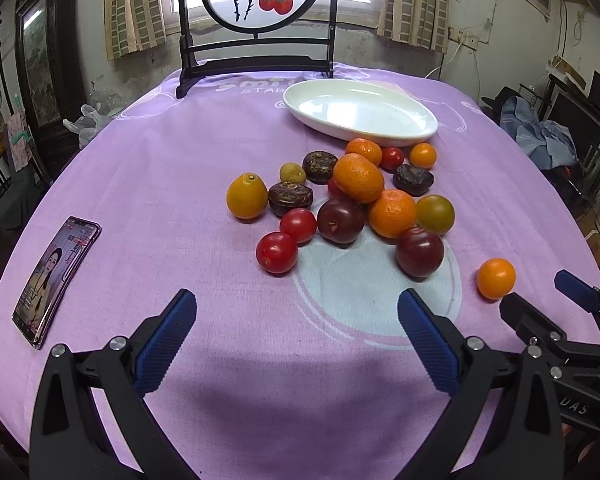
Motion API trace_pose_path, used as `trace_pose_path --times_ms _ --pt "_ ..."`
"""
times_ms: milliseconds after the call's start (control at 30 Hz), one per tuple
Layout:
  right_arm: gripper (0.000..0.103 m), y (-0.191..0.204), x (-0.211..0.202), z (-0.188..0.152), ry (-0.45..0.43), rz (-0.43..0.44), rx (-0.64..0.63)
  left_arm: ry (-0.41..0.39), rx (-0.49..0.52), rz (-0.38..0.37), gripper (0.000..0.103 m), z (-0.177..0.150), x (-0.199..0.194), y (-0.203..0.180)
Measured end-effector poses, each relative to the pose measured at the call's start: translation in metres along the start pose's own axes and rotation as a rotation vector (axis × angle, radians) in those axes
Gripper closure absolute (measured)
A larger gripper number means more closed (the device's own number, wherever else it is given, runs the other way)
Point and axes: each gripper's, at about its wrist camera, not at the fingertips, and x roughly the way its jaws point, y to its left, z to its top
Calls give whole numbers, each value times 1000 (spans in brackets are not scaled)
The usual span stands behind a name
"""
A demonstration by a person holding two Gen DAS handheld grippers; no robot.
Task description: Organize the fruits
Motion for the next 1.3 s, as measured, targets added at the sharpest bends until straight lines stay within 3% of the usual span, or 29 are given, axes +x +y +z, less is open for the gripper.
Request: trace_pose_path --times_ms 1033,1300 --pt "3 1 4 -6 23 -3 -17 19 9 7 4 -8 6 2" --pt "3 -9 26 -6 136 -13 -87 51 36 1 4 -19 18 21"
